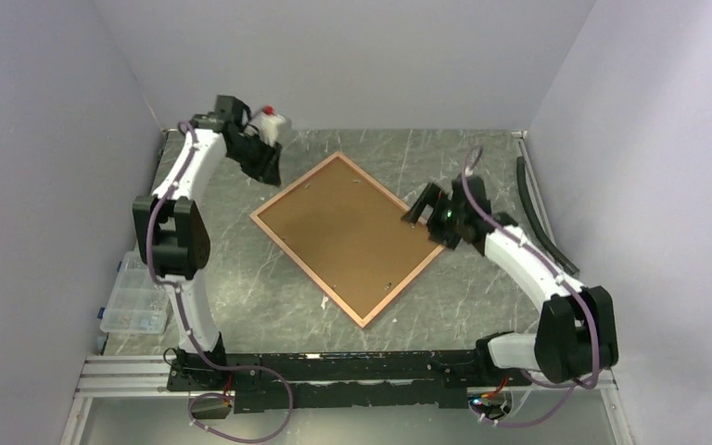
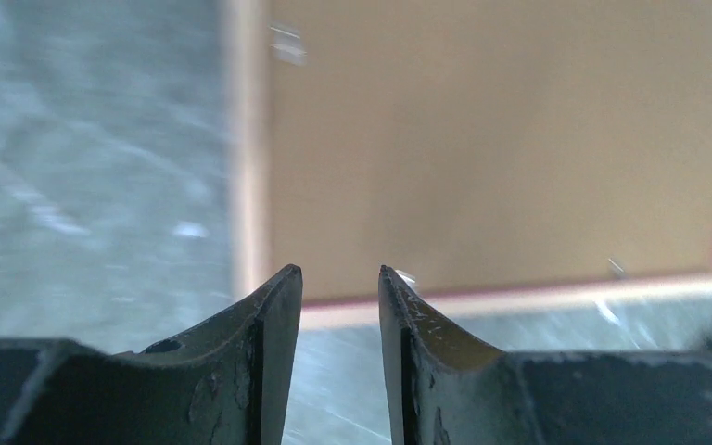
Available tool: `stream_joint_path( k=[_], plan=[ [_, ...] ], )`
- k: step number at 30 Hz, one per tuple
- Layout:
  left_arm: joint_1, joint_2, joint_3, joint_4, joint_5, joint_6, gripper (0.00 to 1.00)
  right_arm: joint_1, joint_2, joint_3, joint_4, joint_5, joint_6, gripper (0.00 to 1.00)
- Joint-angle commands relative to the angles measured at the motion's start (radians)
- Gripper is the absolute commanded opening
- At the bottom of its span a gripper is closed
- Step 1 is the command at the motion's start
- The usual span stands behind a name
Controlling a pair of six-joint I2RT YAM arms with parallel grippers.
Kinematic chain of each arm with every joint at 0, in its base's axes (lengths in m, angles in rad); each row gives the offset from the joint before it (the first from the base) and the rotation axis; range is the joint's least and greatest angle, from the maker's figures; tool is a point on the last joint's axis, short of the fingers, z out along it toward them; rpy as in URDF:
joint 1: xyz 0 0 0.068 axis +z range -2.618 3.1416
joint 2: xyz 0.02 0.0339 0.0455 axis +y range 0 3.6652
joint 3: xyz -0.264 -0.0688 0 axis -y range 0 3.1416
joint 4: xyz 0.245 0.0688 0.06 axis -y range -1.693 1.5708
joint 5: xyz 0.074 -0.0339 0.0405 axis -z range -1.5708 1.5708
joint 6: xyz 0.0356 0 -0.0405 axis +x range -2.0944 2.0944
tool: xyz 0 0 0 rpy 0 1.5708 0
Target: Put the photo into the frame
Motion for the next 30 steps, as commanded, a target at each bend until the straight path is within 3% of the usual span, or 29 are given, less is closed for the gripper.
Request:
stream_joint_path(
  k=[1,5,9,18,23,30],
  plan=[
    [0.128,0.219,0.222,0.080,-0.070,-0.139,0.42,0.085,-0.122,-0.180,-0.037,-0.004,0.107,1.00],
    [0.159,0.383,0.364,0.115,-0.129,-0.205,0.42,0.122,-0.244,-0.306,-0.042,-0.016,0.168,1.00],
    [0.169,0.436,0.339,0.164,-0.153,-0.265,0.40,0.123,-0.258,-0.364,-0.024,-0.043,0.180,1.00],
    [0.163,0.396,0.155,0.172,-0.038,-0.229,0.30,0.052,-0.063,-0.317,0.091,-0.102,0.111,1.00],
    [0.122,0.272,-0.047,0.142,-0.032,-0.097,0.28,-0.023,0.054,-0.235,0.128,-0.111,0.039,1.00],
    [0.035,0.076,-0.323,0.073,-0.033,0.090,0.27,-0.083,0.186,-0.060,0.053,-0.082,-0.057,1.00]
  ],
)
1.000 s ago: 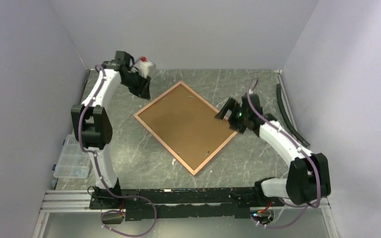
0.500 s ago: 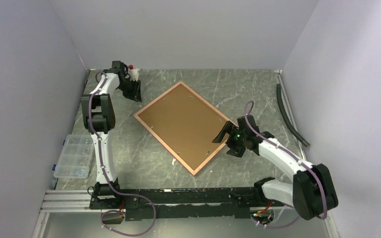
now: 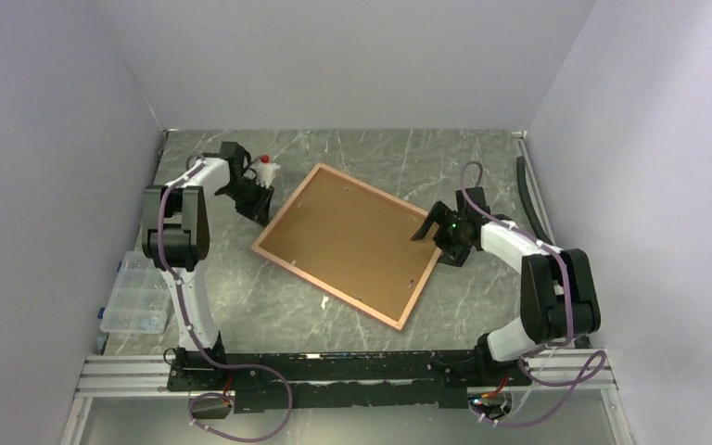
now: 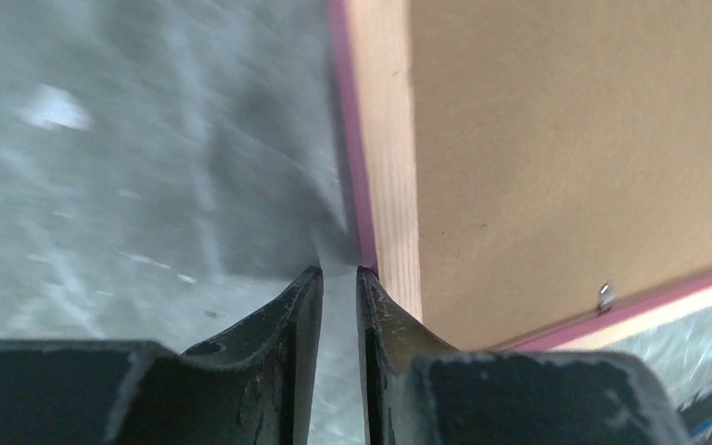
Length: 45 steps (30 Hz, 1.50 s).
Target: Put the photo into the frame
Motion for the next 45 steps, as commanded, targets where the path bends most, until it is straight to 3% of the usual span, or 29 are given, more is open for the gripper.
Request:
stream_joint_path(
  k=[1,9,15,21,28,33,38,45],
  plan=[
    [-0.094,-0.121,-0.143,-0.154,0.067,0.150,0.27,-0.025,0.054,0.140,0.011,-0.004,-0.076,1.00],
    [-0.178,-0.267,-0.267,-0.277,0.145,0.227,0.27,-0.090,0.136,0.290,-0.085,0.085,-0.143,1.00],
    [-0.082,-0.287,-0.196,-0.315,0.201,0.152,0.32,-0.081,0.066,0.335,-0.099,0.135,-0.115,0.99],
    [0.003,-0.194,-0.108,-0.255,0.315,-0.035,0.40,0.113,0.031,0.347,0.000,0.087,-0.039,0.94],
    [-0.004,-0.116,-0.176,-0.107,0.348,-0.204,0.40,0.372,0.227,0.460,0.114,0.027,0.029,0.86],
    [-0.015,-0.106,-0.234,-0.046,0.352,-0.226,0.39,0.471,0.404,0.571,0.183,-0.054,0.067,0.82],
    [-0.015,-0.076,-0.262,0.005,0.314,-0.260,0.29,0.540,0.556,0.710,0.175,-0.097,0.077,0.77],
    [-0.015,-0.051,-0.281,0.056,0.300,-0.289,0.22,0.584,0.658,0.795,0.178,-0.121,0.102,0.73]
  ],
)
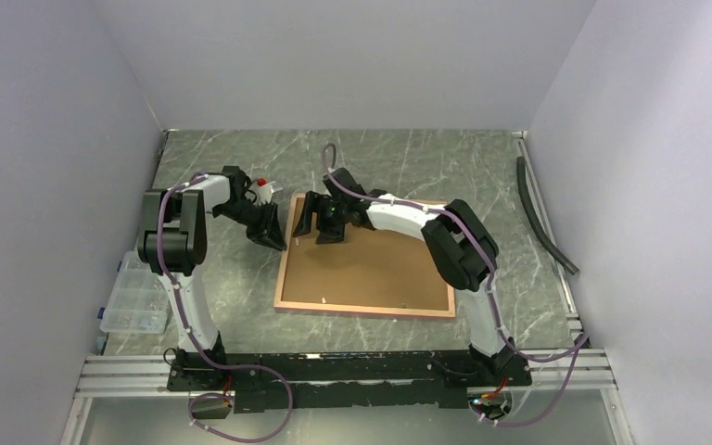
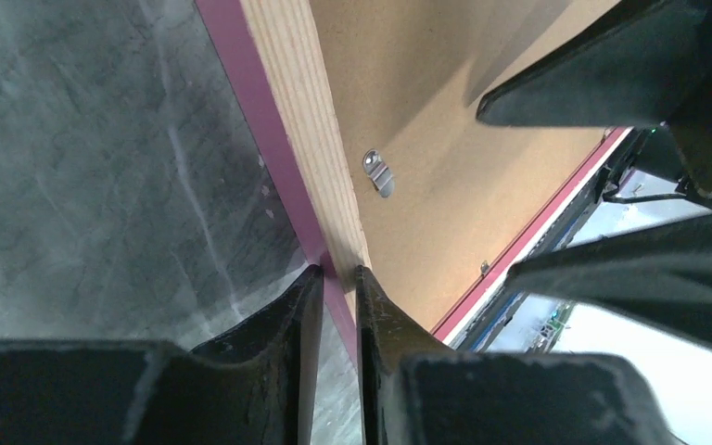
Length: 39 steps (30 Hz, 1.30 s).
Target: Put the photo into the frame
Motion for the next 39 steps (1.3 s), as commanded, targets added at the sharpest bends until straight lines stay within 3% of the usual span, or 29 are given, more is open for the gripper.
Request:
stream_joint_path(
  k=[1,9,39],
  plan=[
    [-0.005,0.038,-0.011,0.070,-0.014,-0.019,0.21,0.021,0.028,0.061,0.049,-0.030,0.032,0.73],
    [-0.005,0.058,-0.021,0.078,-0.001,-0.020,0.14,0.037,0.067,0.052,0.092,-0.008,0.062,0.71],
    [-0.005,0.034,-0.020,0.080,0.013,-0.042,0.10,0.063,0.156,0.089,0.174,-0.036,0.121,0.59]
  ],
)
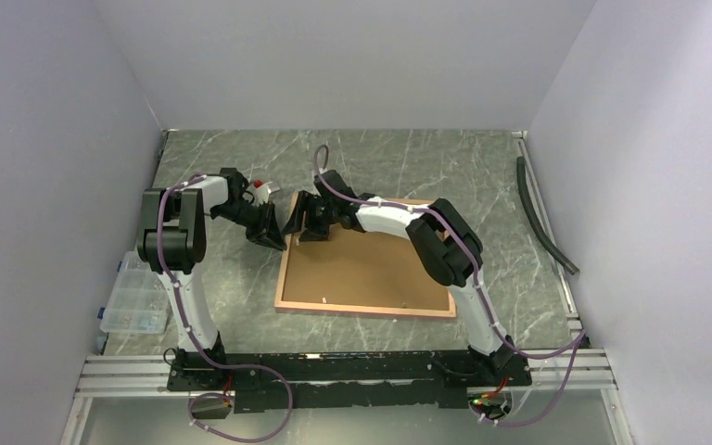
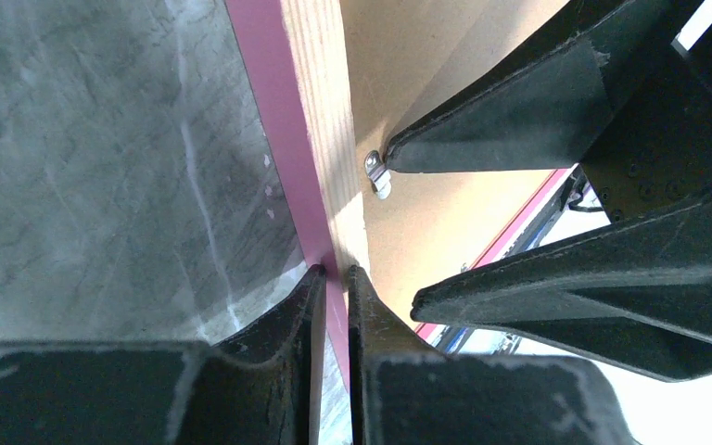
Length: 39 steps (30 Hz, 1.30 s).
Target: Put the photo into the frame
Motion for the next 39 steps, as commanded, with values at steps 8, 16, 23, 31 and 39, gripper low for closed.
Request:
stream_joint_path(
  k=[8,16,23,31,39],
  plan=[
    [-0.022,0.010,-0.016,0.076,-0.029,0.007,0.09,0.039,0.017,-0.010,0.052,-0.006,0.049,0.59],
    [-0.022,0.003,-0.020,0.079,-0.033,0.009,0.09,0.040,0.026,-0.019,0.052,-0.002,0.057,0.59],
    [-0.020,-0.002,-0.016,0.069,-0.030,0.011,0.09,0.039,0.042,-0.011,0.080,0.003,0.060,0.59],
    [-0.018,-0.010,-0.015,0.061,-0.033,0.016,0.09,0.040,0.053,0.015,0.087,-0.003,0.063,0.59],
    [-0.002,-0.022,0.018,0.014,-0.027,0.033,0.09,0.037,-0.048,-0.048,0.090,-0.027,0.046,0.64]
  ],
)
